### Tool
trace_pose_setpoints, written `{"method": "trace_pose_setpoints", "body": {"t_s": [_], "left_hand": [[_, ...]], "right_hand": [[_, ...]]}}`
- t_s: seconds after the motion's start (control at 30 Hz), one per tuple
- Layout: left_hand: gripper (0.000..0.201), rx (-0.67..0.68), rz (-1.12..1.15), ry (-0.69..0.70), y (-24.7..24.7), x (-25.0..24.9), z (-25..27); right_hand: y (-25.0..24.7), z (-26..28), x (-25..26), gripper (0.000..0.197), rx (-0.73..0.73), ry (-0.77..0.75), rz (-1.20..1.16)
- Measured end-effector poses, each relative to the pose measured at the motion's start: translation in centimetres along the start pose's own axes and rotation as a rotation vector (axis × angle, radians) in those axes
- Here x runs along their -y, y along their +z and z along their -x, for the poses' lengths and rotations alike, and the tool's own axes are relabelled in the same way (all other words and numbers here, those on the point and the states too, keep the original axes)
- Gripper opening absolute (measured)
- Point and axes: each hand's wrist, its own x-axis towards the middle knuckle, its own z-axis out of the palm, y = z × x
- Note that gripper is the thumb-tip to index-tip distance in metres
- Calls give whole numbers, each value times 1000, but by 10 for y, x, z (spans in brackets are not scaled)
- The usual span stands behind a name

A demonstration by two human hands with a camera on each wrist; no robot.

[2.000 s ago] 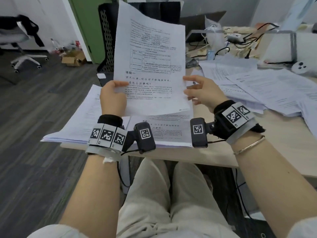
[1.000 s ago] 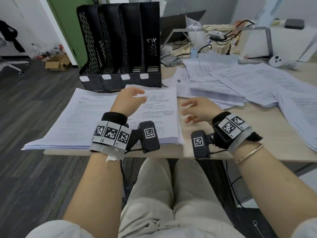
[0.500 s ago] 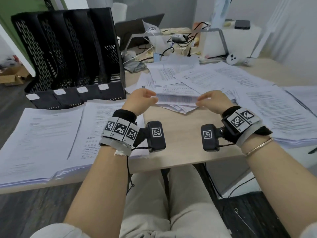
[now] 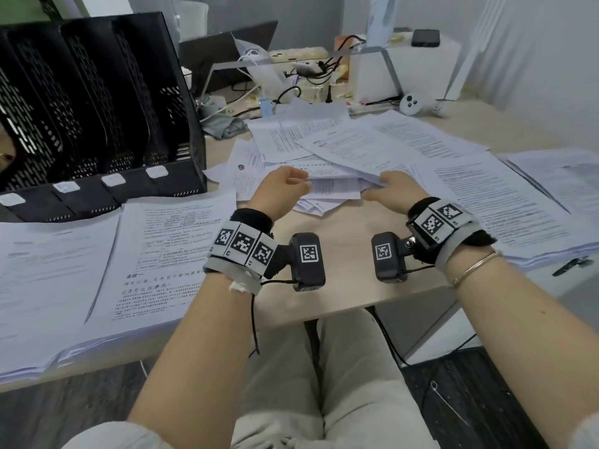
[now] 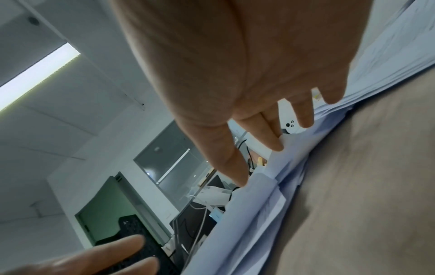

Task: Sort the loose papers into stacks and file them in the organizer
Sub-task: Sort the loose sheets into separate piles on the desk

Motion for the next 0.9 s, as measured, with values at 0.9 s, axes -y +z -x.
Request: {"method": "trace_pose_setpoints", "body": {"t_s": [0.9], "left_hand": [[52,-203,120,-155,64,-5,-15]], "right_hand": [[-34,59,-77,38,-61,-65,-121]]}}
